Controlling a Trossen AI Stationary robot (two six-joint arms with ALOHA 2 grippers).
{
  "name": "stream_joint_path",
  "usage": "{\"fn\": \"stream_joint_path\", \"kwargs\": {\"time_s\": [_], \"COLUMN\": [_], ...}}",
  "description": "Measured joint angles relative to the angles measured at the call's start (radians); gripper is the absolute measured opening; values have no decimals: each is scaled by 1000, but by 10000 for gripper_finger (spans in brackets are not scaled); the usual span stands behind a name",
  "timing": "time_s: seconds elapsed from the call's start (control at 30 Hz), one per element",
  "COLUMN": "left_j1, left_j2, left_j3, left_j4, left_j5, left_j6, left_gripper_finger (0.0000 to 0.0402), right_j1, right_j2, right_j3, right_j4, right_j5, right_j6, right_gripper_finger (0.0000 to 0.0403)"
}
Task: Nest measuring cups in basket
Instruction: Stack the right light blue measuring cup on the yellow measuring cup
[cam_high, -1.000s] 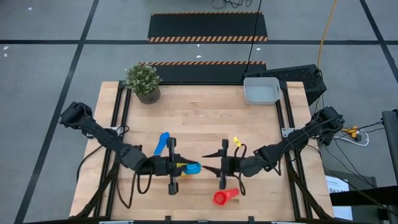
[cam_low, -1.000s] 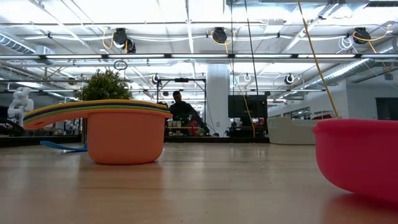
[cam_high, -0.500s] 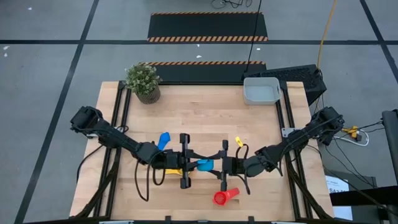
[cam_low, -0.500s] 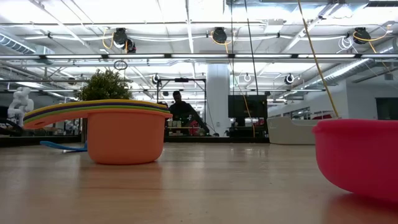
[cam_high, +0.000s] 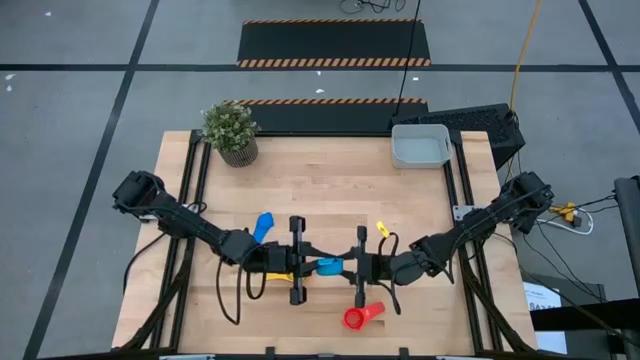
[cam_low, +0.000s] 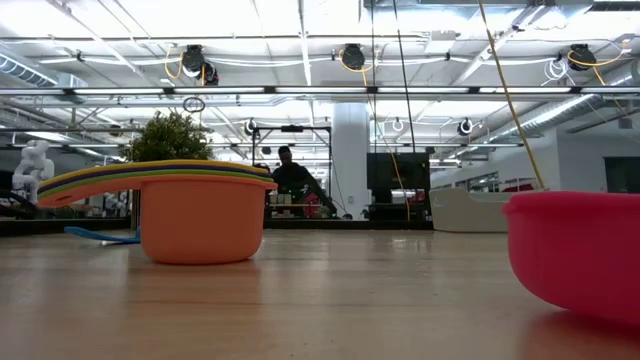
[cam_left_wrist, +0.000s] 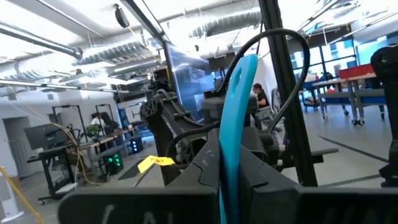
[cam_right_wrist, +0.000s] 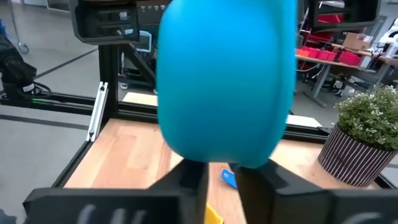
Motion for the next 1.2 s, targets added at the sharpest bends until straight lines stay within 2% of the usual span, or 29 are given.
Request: {"fn": "stream_joint_path", "kwargs": {"time_s": [0.13,0.27,0.43,0.53,0.63,0.7,0.93,1.2], "left_j1": [-1,-8,-52,-88,-133,-163,-274,-303], "left_j2": [0,-4,-66,-117,-169,-200,-264,-266], "left_j3": [0,0,0,0,0,0,0,0], "left_j4": [-6,-50,-208,-297,-389,-440,-629,-877], "left_j5": [0,-18,-183,-303,-405,-460,-641,-726], "left_j6": [-17,-43,-43,-44,-44,-51,-92,-272], "left_gripper_finger": [19,64,137,179,213,229,241,241], "right_j1": [0,15,39,39,37,37,37,-15], "right_j2": [0,0,-8,-10,-10,-10,-10,-10], "right_j3": [0,0,0,2,2,2,2,2], "right_j4": [-8,-24,-58,-75,-99,-135,-300,-506], "right_j5": [1,72,167,170,182,234,398,373], "right_j6": [-20,-23,-51,-53,-50,-48,-46,131], "right_gripper_finger": [10,7,3,2,1,1,1,0]}}
